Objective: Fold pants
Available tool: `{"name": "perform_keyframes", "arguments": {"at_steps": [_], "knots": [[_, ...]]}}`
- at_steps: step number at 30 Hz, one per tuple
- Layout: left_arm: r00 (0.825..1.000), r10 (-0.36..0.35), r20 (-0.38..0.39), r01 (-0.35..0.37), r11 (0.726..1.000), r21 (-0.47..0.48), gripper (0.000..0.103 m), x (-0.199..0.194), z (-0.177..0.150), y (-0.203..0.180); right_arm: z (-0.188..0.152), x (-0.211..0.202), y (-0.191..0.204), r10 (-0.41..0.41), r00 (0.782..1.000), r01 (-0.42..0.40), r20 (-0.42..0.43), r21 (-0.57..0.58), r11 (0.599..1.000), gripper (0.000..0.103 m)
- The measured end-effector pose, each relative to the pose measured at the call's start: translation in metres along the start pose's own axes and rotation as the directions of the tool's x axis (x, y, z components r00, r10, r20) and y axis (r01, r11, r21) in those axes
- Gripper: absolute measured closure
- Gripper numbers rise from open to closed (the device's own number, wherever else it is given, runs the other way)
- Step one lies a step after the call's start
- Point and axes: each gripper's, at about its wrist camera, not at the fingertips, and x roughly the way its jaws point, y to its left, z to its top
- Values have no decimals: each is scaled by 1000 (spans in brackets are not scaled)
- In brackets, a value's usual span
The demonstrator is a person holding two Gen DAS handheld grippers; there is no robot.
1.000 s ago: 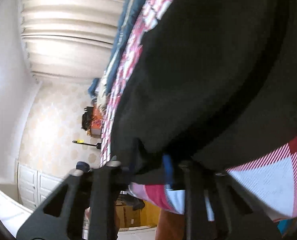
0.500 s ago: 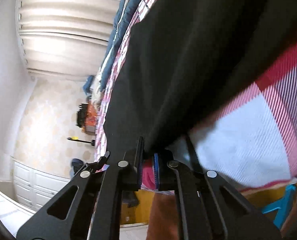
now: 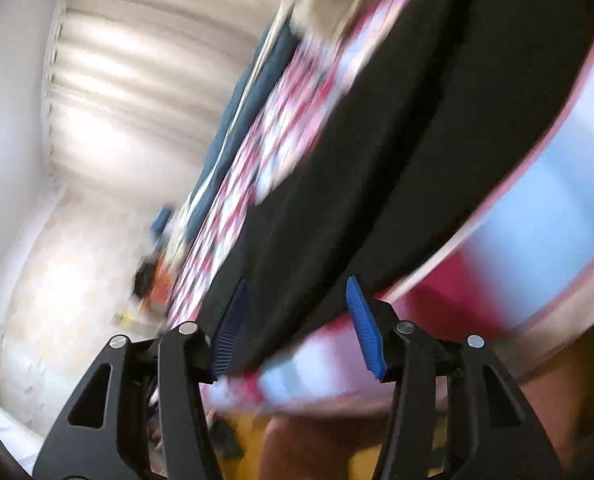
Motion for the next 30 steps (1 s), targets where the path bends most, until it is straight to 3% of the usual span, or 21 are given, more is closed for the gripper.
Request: {"name": "perform_keyframes", "arguments": {"at_steps": [3, 4, 5, 7, 9, 12, 13, 17, 18, 19, 21, 25, 27, 30], "knots": [[1000, -11, -16, 12, 999, 51, 40, 16, 2, -21, 65, -62, -28, -126, 982, 131, 140, -25, 991, 45], [1000, -12, -28, 13, 998, 67, 40, 23, 2, -28, 95, -88, -39, -210, 952, 224, 223, -39, 974, 44], [999, -14, -45, 18, 997, 81, 40, 33, 2, -35, 111, -100, -46, -258, 931, 278, 259, -43, 960, 43], [998, -10, -60, 15, 996, 91, 39, 45, 0, -44, 157, -123, -66, -379, 866, 414, 325, -42, 909, 43], [997, 8, -75, 0, 994, 108, 36, 57, -3, -50, 197, -134, -90, -494, 800, 530, 342, -16, 848, 43], [996, 29, -89, -20, 994, 110, 34, 70, -9, -53, 237, -139, -128, -581, 745, 617, 327, -6, 787, 43], [995, 37, -97, -27, 994, 103, 34, 73, -12, -52, 251, -140, -145, -607, 734, 639, 306, -10, 769, 43], [993, 29, -116, -23, 998, 51, 30, 81, -18, -40, 263, -112, -169, -630, 745, 650, 219, -23, 760, 47], [993, 24, -114, -18, 999, 49, 29, 79, -18, -40, 260, -104, -170, -640, 740, 659, 209, -31, 752, 71], [993, 20, -113, -15, 999, 46, 28, 79, -19, -40, 262, -100, -170, -662, 718, 686, 213, -56, 726, 93], [994, 8, -111, -5, 1000, 28, 27, 80, -18, -39, 265, -102, -165, -654, 728, 679, 204, -85, 729, 94], [995, -13, -100, 11, 1000, -17, 24, 81, -17, -36, 277, -109, -154, -671, 686, 717, 282, -105, 689, 95], [995, -17, -95, 15, 1000, -21, 22, 82, -18, -36, 279, -110, -158, -678, 683, 720, 273, -92, 688, 94], [996, -10, -88, 9, 1000, -5, 21, 83, -19, -39, 275, -101, -161, -719, 624, 774, 304, -113, 623, 78]]}}
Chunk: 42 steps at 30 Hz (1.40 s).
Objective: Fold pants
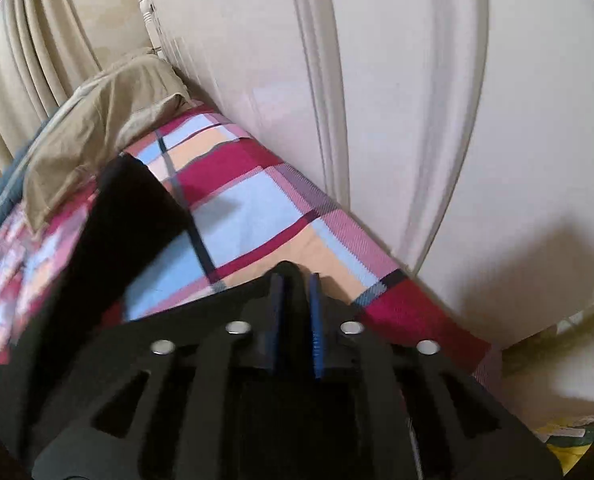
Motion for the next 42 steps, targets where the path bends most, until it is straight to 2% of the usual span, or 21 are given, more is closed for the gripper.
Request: {"name": "perform_keyframes", "arguments": {"at_steps": [3, 4, 7, 10, 15, 17, 19, 20, 21, 22, 28, 33, 38, 42], "knots": [[1000, 9, 0, -9, 999, 34, 19, 1, -2, -4, 3, -16, 2, -32, 999, 30, 36, 49, 998, 54], [1000, 10, 1, -10, 999, 44, 18, 2, -2, -4, 3, -25, 3, -11, 998, 7, 59, 73, 997, 47], [1000, 16, 8, -17, 998, 58, 17, 3, -3, -6, 9, -48, 15, 120, 985, -140, 125, 165, 976, 35], [1000, 14, 13, -14, 998, 55, 16, 4, -3, -6, 17, -38, 34, 275, 956, -291, 97, 232, 928, 35], [1000, 4, 7, -4, 998, 58, 16, 4, -2, -5, 25, -4, 61, 287, 957, -287, 38, 273, 918, 35], [1000, -5, 3, 4, 999, 50, 16, 4, -1, -3, 25, 14, 67, 305, 952, -294, 16, 316, 902, 42], [1000, -10, 1, 10, 999, 46, 16, 4, 0, -2, 25, 27, 73, 319, 948, -298, -12, 329, 896, 72], [1000, -11, 0, 11, 999, 46, 16, 4, 0, -2, 24, 30, 75, 320, 947, -294, -25, 330, 897, 79], [1000, -13, -1, 13, 999, 48, 16, 4, 0, -2, 23, 30, 76, 324, 946, -298, -23, 335, 894, 91], [1000, -14, -1, 14, 999, 49, 16, 4, 0, -2, 23, 27, 75, 325, 946, -303, -11, 338, 891, 94], [1000, -14, 1, 14, 999, 52, 16, 4, -1, -3, 12, -39, 53, 347, 928, -372, 132, 314, 874, 97], [1000, -21, 3, 21, 998, 54, 16, 3, -1, -2, -27, -79, 2, 334, 918, -393, 213, 384, 836, 97], [1000, -23, 2, 23, 998, 52, 16, 2, -2, -2, -69, -69, -34, 297, 941, -338, 161, 464, 819, 97], [1000, -31, 0, 31, 999, 41, 16, 2, -3, -1, -94, -49, -51, 314, 939, -338, 138, 534, 775, 98]]}}
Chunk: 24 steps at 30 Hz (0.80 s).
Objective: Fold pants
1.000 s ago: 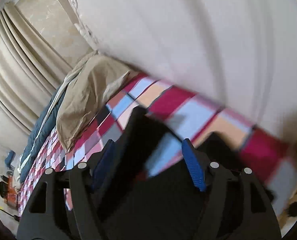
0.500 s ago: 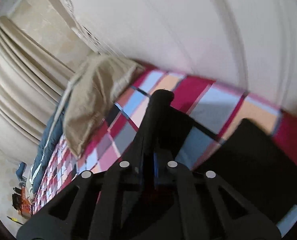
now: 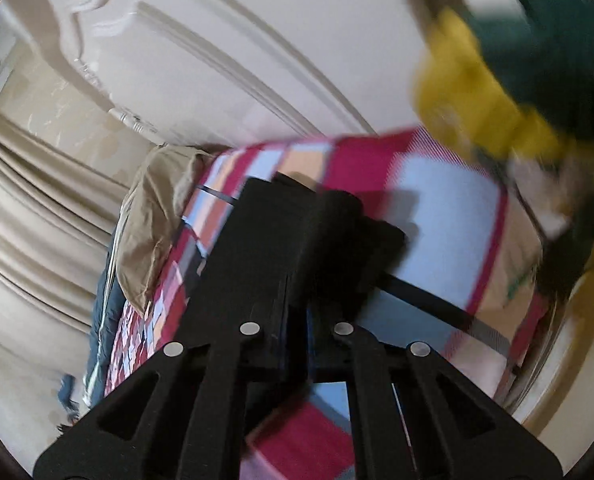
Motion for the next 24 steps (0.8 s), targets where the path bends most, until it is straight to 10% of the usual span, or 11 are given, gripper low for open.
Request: {"name": "perform_keyframes", "arguments": {"at_steps": [8, 12, 24], "knots": [[1000, 11, -2, -11, 1000, 25, 16, 1, -4, -3, -8, 1, -12, 111, 994, -111, 12, 130, 985, 93], [1000, 10, -2, -10, 1000, 25, 16, 1, -4, -4, -26, -3, -6, 206, 979, -203, 0, 168, 965, 72], [1000, -5, 1, 5, 1000, 26, 16, -1, -5, -4, -138, 3, 62, 413, 884, -386, -220, 155, 909, 56]]}}
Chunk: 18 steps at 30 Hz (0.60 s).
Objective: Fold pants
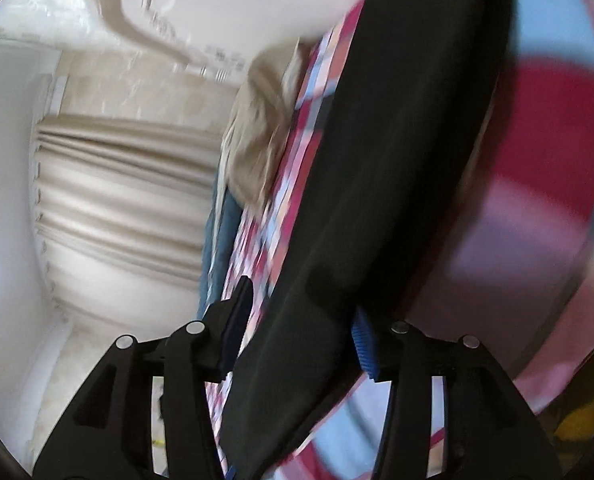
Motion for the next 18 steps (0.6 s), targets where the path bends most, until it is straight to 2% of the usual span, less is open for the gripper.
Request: {"name": "perform_keyframes", "arguments": {"at_steps": [4, 7, 8, 10, 15, 18], "knots": [[1000, -13, 3, 13, 1000, -9, 16, -1, 0, 3, -35, 27, 8, 16, 995, -16, -97, -4, 1000, 56], [1000, -21, 6, 21, 1000, -16, 16, -1, 1, 4, -53, 36, 16, 4, 993, -8, -122, -32, 999, 57], [1000, -23, 7, 23, 1000, -16, 16, -1, 1, 4, -58, 37, 20, -3, 992, -3, -127, -47, 999, 63], [1000, -25, 8, 25, 1000, -12, 15, 0, 1, 4, -66, 46, 26, -17, 989, 7, -148, -65, 998, 96], [999, -37, 9, 37, 999, -12, 15, -1, 2, 7, -74, 37, 24, -52, 991, 45, -123, -63, 997, 97], [999, -50, 13, 50, 999, -19, 15, 0, 2, 9, -78, 43, 13, -88, 987, 81, -136, -51, 995, 98]]}}
